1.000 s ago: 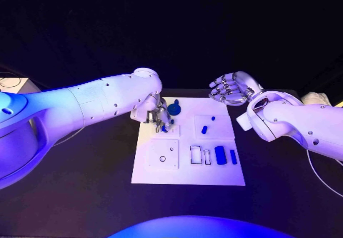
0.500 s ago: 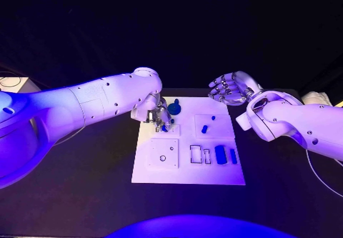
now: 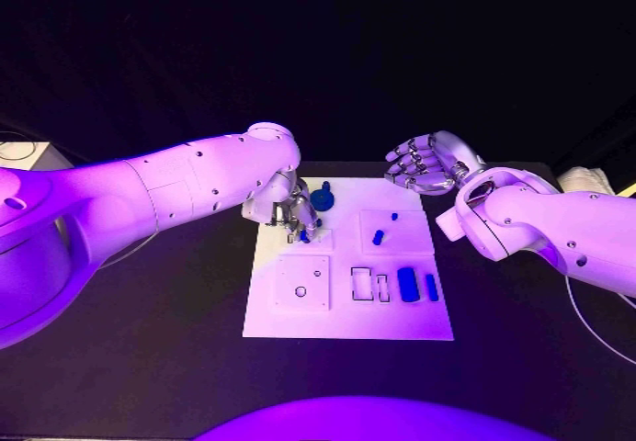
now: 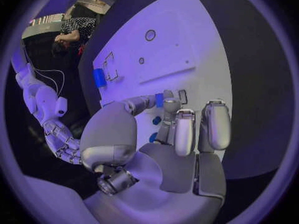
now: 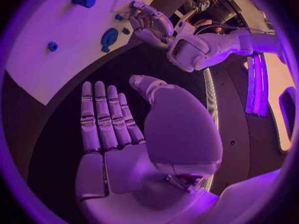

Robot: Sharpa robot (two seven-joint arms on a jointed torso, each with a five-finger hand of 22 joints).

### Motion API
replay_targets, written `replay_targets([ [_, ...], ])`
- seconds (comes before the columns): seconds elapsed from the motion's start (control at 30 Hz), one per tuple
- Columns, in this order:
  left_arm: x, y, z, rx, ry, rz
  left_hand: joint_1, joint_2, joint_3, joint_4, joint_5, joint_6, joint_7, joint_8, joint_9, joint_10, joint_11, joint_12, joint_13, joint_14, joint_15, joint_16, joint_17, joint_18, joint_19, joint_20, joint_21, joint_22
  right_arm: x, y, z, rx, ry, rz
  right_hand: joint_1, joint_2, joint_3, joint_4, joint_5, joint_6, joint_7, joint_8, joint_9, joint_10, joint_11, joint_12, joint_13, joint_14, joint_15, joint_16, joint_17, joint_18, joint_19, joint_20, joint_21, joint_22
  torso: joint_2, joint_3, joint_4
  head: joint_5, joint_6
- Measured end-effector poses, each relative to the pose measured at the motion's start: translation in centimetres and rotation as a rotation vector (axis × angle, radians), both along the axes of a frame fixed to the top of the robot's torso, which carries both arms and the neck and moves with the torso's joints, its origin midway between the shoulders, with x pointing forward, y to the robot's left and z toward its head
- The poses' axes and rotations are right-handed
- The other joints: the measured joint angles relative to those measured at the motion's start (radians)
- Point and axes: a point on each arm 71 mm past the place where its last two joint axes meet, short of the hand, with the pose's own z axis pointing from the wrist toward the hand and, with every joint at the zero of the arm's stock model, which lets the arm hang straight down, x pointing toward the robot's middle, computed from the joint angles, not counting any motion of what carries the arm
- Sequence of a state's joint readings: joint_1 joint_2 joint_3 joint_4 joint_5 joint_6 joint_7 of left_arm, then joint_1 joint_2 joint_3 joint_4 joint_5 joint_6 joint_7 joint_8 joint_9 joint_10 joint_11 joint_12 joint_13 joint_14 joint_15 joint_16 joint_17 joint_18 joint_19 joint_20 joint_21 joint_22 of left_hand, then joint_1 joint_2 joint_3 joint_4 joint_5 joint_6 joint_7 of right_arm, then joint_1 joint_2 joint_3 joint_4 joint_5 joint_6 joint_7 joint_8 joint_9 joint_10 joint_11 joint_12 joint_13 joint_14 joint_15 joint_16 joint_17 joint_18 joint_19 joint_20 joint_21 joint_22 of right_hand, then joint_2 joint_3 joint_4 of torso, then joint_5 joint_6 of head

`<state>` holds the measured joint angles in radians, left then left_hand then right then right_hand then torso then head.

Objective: Assemble the parts on the task board

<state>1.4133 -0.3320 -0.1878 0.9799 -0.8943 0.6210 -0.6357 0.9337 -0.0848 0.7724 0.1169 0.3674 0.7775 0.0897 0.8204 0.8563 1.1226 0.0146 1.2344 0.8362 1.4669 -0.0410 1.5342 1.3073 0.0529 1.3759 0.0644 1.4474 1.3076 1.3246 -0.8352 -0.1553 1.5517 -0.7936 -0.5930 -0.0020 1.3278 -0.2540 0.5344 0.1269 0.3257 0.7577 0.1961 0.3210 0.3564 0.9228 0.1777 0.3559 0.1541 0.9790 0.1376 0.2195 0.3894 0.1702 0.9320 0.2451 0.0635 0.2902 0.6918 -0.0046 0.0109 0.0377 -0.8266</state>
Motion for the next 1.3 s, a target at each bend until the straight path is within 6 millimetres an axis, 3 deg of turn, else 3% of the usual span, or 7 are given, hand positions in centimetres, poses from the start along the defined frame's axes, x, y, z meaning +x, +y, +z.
replay_targets([
  [0.7,0.19,-0.14,-0.10,0.009,0.010,-0.003,0.000,0.000,-0.003,-0.003,0.002,0.003,-0.003,0.000,0.001,0.000,0.000,0.000,0.000,0.000,0.000,0.004,0.000,0.000,0.000,0.000,0.000,0.000,-0.12,0.04,0.06,0.003,-0.005,0.007,-0.004,0.004,0.003,-0.003,0.011,0.000,0.000,0.000,-0.003,0.003,0.003,0.000,-0.013,0.007,0.000,-0.008,-0.008,0.000,-0.004,0.004,0.000,-0.017,-0.001,-0.0002,0.0005,-0.006,-0.013],
  [1.3,0.30,-0.23,-0.30,0.009,0.013,0.002,-0.016,0.006,-0.016,-0.016,0.003,0.006,-0.002,0.003,0.013,0.004,0.003,0.000,-0.006,0.000,0.000,0.004,0.001,0.000,0.000,0.000,0.000,0.000,-0.16,0.03,0.07,0.004,-0.006,0.007,-0.004,0.004,0.006,-0.011,0.019,0.000,0.000,0.000,-0.007,0.003,0.003,-0.004,-0.024,0.007,0.000,-0.019,-0.016,0.000,-0.007,0.007,0.000,-0.033,-0.002,-0.0002,0.0019,-0.009,-0.016],
])
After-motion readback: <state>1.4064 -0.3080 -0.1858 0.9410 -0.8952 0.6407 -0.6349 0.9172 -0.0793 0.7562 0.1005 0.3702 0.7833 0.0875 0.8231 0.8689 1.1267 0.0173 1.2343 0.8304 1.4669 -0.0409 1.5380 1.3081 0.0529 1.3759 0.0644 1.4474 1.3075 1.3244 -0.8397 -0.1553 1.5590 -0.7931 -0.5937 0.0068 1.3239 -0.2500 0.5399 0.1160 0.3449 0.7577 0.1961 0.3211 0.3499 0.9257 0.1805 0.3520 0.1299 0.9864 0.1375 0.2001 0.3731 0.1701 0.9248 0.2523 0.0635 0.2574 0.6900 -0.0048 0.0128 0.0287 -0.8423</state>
